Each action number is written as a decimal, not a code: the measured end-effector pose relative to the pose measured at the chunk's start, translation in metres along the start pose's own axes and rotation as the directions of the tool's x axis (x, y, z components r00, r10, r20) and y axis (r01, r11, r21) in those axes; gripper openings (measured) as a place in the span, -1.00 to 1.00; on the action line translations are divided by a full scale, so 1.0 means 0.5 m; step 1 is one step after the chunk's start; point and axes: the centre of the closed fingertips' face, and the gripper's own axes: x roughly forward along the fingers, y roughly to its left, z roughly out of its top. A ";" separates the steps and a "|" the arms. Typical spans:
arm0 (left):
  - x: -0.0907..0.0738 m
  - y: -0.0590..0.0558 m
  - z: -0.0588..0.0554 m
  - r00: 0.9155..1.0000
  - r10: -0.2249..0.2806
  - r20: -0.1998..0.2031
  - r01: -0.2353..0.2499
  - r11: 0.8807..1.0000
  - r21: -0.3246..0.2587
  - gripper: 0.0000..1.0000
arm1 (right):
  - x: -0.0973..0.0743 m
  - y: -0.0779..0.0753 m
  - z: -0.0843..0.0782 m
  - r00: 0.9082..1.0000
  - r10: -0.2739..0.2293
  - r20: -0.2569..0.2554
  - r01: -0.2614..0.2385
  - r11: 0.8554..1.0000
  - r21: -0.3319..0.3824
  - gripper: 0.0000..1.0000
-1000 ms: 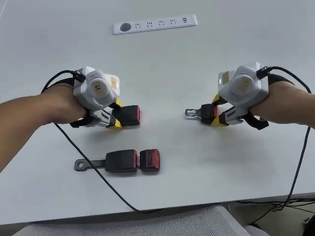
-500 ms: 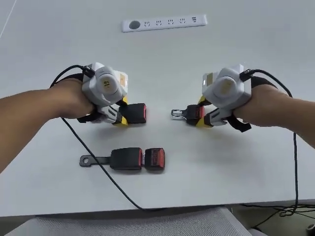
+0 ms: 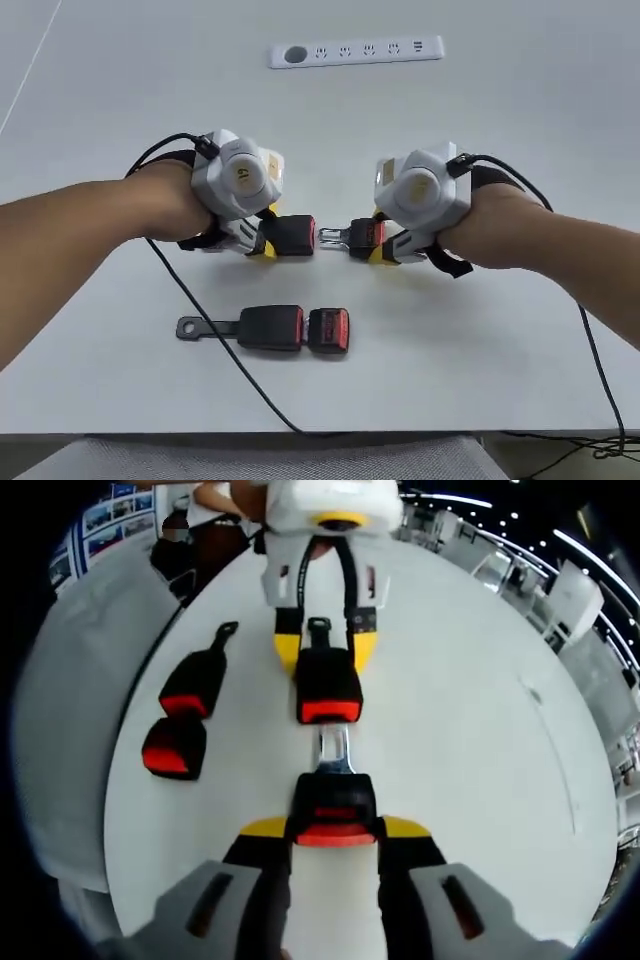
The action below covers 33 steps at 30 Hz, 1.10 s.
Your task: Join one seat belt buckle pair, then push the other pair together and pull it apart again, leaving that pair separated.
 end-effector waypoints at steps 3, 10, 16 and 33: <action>0.000 0.000 0.000 1.000 -0.001 -0.004 0.001 1.000 0.002 -0.36 | 0.001 0.002 0.003 1.000 0.003 0.000 -0.003 1.000 -0.007 -0.37; 0.001 0.000 0.000 1.000 -0.004 -0.017 0.004 1.000 0.006 -0.36 | 0.005 0.002 0.011 1.000 -0.005 0.000 0.005 1.000 -0.014 -0.37; 0.001 -0.001 0.001 1.000 -0.007 -0.021 0.007 1.000 0.003 -0.36 | 0.004 -0.001 0.013 1.000 -0.015 0.000 0.015 1.000 -0.024 -0.37; 0.001 -0.002 0.002 1.000 -0.016 -0.018 0.016 1.000 0.007 -0.37 | 0.022 -0.008 0.033 0.998 0.022 0.059 -0.021 0.999 -0.029 -0.38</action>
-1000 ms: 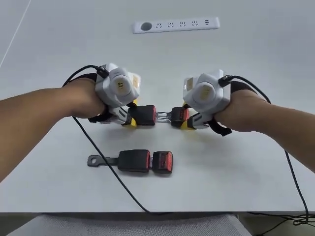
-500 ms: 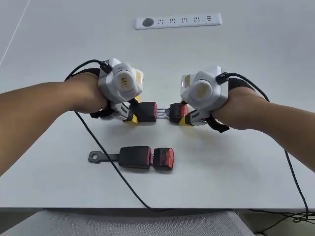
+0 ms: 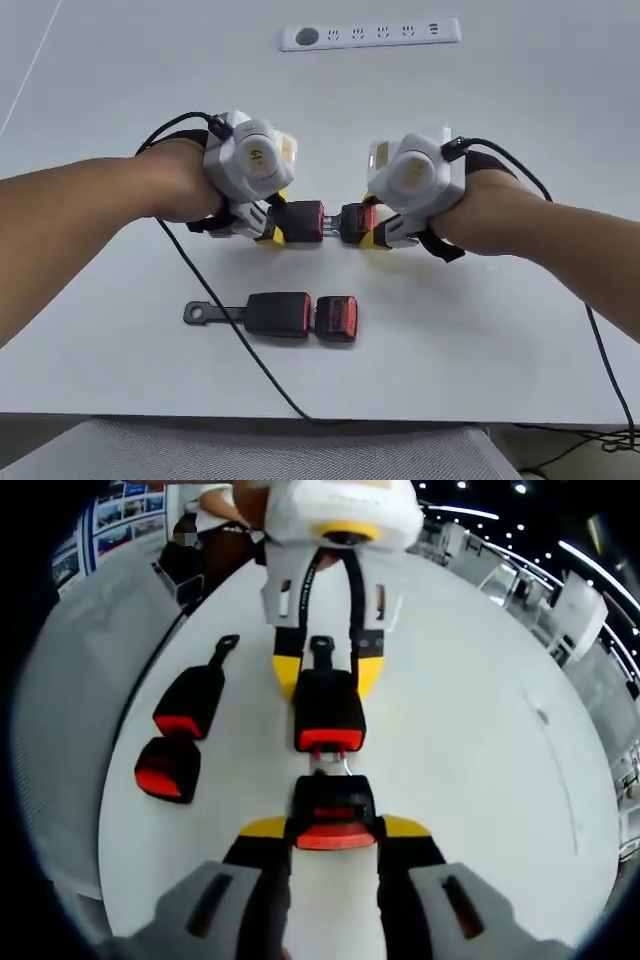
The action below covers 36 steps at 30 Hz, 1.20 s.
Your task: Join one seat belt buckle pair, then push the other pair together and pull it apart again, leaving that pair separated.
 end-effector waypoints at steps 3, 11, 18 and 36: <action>0.001 0.001 0.000 1.000 -0.004 -0.001 0.004 1.000 0.007 -0.37 | 0.000 0.001 0.002 1.000 0.005 0.005 -0.005 1.000 0.005 -0.39; 0.004 0.003 0.000 1.000 -0.007 -0.002 0.007 1.000 0.013 -0.38 | 0.005 -0.001 0.005 1.000 0.008 -0.010 -0.008 1.000 0.009 -0.41; 0.004 0.001 0.000 1.000 -0.005 0.006 0.005 1.000 0.017 -0.38 | 0.013 0.000 0.008 1.000 0.021 -0.008 -0.020 0.999 0.025 -0.42; 0.003 0.000 -0.001 1.000 -0.012 0.006 0.012 1.000 0.021 -0.37 | 0.026 0.001 0.027 1.000 0.008 0.000 -0.008 0.999 0.044 -0.42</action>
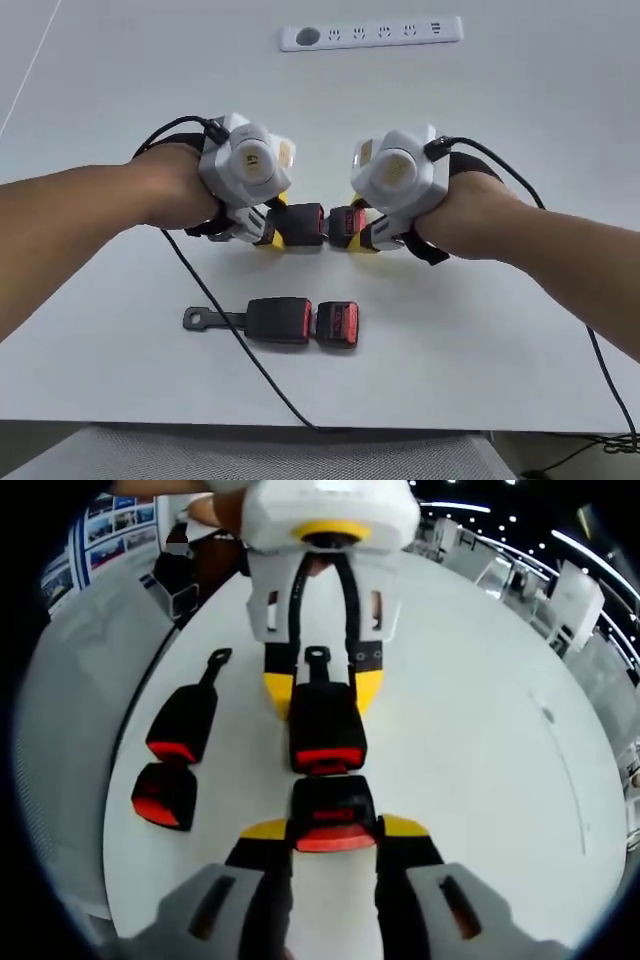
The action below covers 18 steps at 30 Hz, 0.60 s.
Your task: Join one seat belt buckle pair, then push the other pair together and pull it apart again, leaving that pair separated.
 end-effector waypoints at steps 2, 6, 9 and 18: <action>0.000 0.000 0.000 1.000 0.001 0.006 -0.001 1.000 -0.006 -0.37 | 0.000 0.000 0.000 1.000 -0.001 0.001 0.001 1.000 -0.004 -0.41; -0.001 0.000 0.000 1.000 0.004 0.012 -0.004 1.000 -0.010 -0.37 | -0.002 0.000 0.001 1.000 0.000 0.003 0.000 1.000 -0.007 -0.41; -0.001 -0.001 0.001 1.000 0.004 0.014 -0.004 1.000 -0.011 -0.37 | -0.004 0.001 0.001 1.000 0.000 0.004 0.000 1.000 -0.011 -0.40; -0.001 -0.002 0.003 1.000 -0.003 0.014 0.003 1.000 -0.011 -0.36 | -0.011 0.003 -0.004 1.000 -0.006 0.001 0.006 1.000 -0.009 -0.39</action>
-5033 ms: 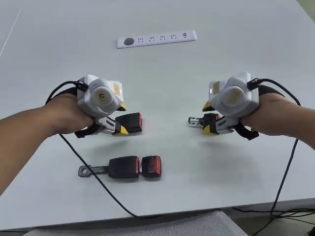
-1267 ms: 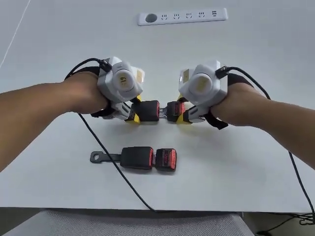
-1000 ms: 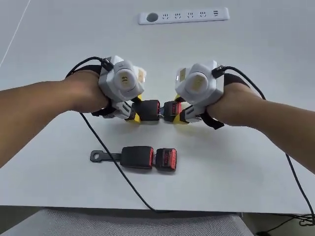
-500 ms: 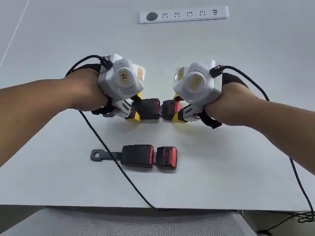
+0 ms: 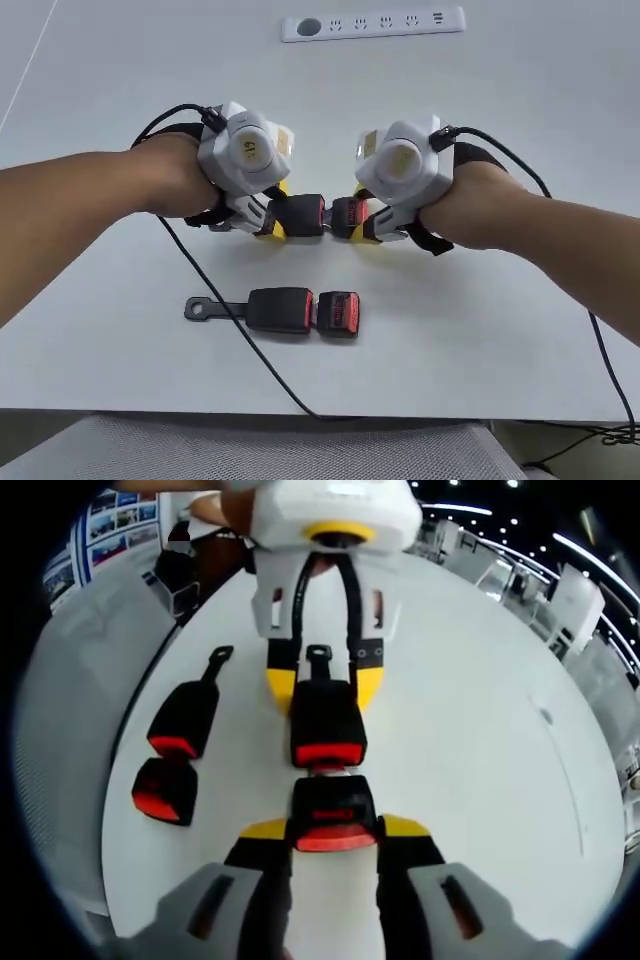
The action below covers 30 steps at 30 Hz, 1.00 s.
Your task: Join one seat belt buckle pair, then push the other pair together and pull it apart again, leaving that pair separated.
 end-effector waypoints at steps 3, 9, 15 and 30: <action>0.000 -0.001 0.001 1.000 -0.001 -0.002 0.001 1.000 0.002 -0.36 | -0.006 0.000 -0.007 1.000 0.000 -0.004 0.000 1.000 0.000 -0.39; 0.001 0.000 0.000 1.000 -0.001 -0.006 0.001 1.000 0.000 -0.36 | -0.017 -0.001 -0.020 1.000 0.000 -0.013 0.000 1.000 -0.005 -0.38; 0.001 0.000 0.000 1.000 -0.002 -0.019 0.002 1.000 0.004 -0.36 | -0.019 0.001 -0.020 1.000 -0.002 -0.012 0.002 1.000 -0.005 -0.38; 0.002 -0.001 0.002 0.998 -0.010 -0.065 0.012 1.000 0.028 -0.34 | -0.070 -0.003 -0.094 0.999 -0.024 -0.046 0.025 0.999 0.019 -0.36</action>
